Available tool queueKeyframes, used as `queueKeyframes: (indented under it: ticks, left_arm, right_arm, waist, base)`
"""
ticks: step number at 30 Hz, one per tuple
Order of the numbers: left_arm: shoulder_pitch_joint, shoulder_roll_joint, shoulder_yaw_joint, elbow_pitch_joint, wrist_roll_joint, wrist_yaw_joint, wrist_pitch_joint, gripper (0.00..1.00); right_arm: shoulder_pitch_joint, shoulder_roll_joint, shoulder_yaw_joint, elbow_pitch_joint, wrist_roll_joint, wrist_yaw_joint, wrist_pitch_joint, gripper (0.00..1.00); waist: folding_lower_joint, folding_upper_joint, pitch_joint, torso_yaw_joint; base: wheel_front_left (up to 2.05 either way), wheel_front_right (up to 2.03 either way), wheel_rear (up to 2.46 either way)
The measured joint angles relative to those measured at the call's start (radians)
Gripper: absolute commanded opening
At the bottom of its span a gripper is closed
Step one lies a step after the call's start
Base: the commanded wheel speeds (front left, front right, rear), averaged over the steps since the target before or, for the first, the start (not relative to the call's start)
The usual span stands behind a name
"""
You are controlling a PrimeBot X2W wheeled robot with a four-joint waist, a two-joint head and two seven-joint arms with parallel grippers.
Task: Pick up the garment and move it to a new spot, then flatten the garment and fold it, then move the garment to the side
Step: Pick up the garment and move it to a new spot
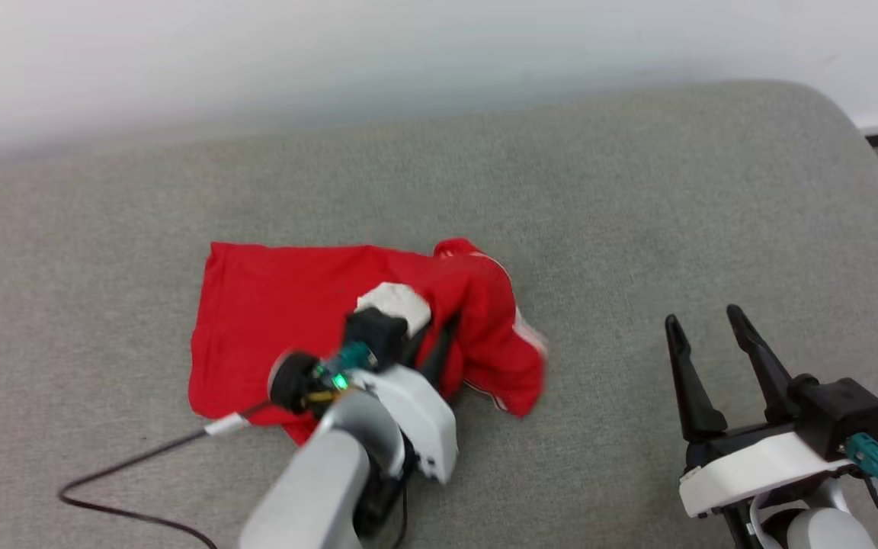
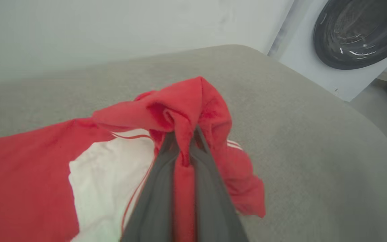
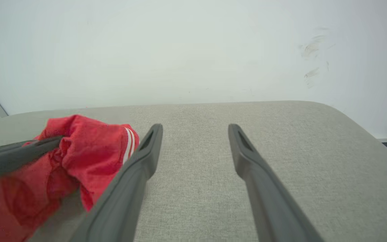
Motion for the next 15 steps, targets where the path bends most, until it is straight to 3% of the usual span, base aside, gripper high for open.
queueKeyframes:
  ticks: [1, 3, 4, 6, 15]
  left_arm:
    - [0.015, -0.001, -0.020, 0.013, 0.005, -0.003, 0.006, 0.00]
    - [0.036, -0.002, -0.056, 0.035, 0.007, -0.014, 0.023, 0.12]
    - [0.042, -0.004, -0.070, 0.045, 0.007, -0.021, 0.024, 0.33]
    - [0.049, -0.005, -0.096, 0.054, 0.016, -0.024, 0.026, 1.00]
    - [0.040, -0.006, -0.119, -0.021, 0.054, -0.010, -0.124, 1.00]
  right_arm:
    - [-0.002, 0.001, 0.003, 0.002, 0.000, 0.000, -0.001, 1.00]
    - [-0.009, 0.001, 0.008, 0.006, 0.009, 0.000, -0.009, 1.00]
    - [-0.016, 0.001, 0.010, 0.009, 0.009, 0.000, -0.010, 1.00]
    - [-0.026, 0.001, 0.013, 0.018, 0.012, 0.000, -0.019, 1.00]
    - [-0.028, 0.000, -0.010, 0.041, -0.002, 0.000, -0.021, 1.00]
  waist:
    - [0.0000, 0.0000, 0.012, -0.003]
    - [0.0000, 0.0000, 0.036, -0.007]
    - [0.0000, 0.0000, 0.046, -0.009]
    - [0.0001, 0.0000, 0.060, -0.009]
    - [0.0001, 0.0000, 0.030, 0.051]
  base:
    - [0.00, 0.00, 0.00]
    - [0.00, 0.00, 0.00]
    - [0.00, 0.00, 0.00]
    - [0.00, 0.00, 0.00]
    - [0.00, 0.00, 0.00]
